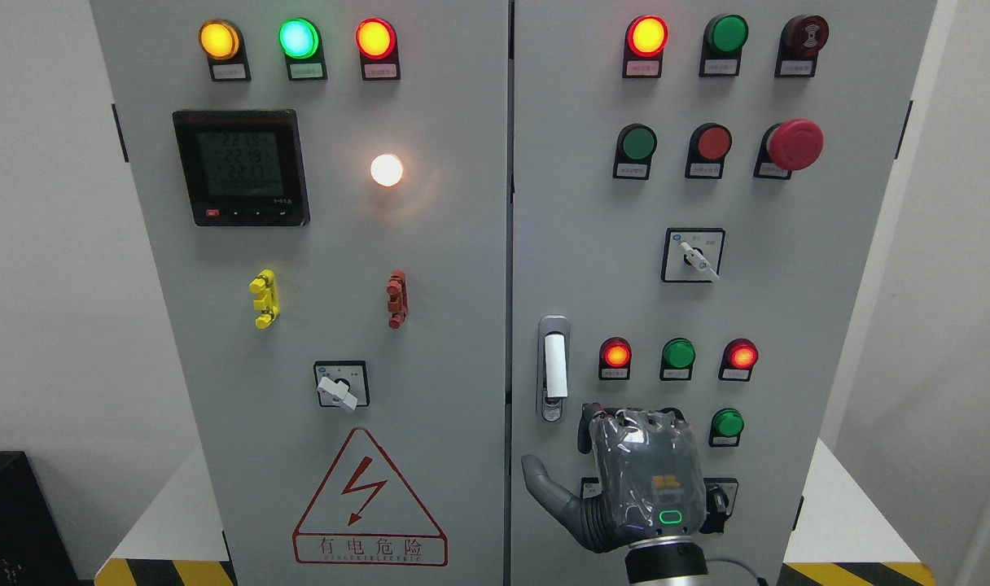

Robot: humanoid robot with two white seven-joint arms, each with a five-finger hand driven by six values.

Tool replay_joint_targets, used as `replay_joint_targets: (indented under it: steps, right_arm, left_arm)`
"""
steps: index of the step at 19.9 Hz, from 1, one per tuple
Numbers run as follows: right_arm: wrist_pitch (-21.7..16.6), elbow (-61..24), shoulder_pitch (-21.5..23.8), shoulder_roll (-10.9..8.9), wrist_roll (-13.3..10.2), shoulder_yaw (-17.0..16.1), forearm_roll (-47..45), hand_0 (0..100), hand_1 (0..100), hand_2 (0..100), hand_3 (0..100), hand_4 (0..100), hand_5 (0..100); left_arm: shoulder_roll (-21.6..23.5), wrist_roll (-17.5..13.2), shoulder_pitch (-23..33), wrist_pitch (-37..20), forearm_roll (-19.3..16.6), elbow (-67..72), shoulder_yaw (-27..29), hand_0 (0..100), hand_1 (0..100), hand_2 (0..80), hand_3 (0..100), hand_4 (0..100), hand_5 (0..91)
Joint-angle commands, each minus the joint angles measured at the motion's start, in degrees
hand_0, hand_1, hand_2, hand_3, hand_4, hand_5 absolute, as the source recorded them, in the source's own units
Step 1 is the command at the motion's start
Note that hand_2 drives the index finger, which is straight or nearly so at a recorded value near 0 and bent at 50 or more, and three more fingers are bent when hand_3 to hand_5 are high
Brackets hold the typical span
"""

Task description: Release door handle

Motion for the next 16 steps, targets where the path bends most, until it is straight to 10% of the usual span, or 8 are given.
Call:
replay_joint_targets:
  steps: [1, 16]
  right_arm:
    - [0.1, 1.1, -3.7, 0.04, 0.7, -2.0, 0.0, 7, 34, 79, 100, 100, 97]
    - [0.1, 4.1, -6.4, 0.13, 0.7, -1.9, -0.1, 7, 34, 82, 100, 100, 97]
  left_arm:
    - [0.0, 0.0, 0.0, 0.0, 0.0, -1.0, -1.1, 0, 0, 2.3, 8, 1, 0.0]
    - [0.0, -0.1, 0.0, 0.0, 0.0, -1.0, -1.1, 0, 0, 2.6, 9, 1, 0.0]
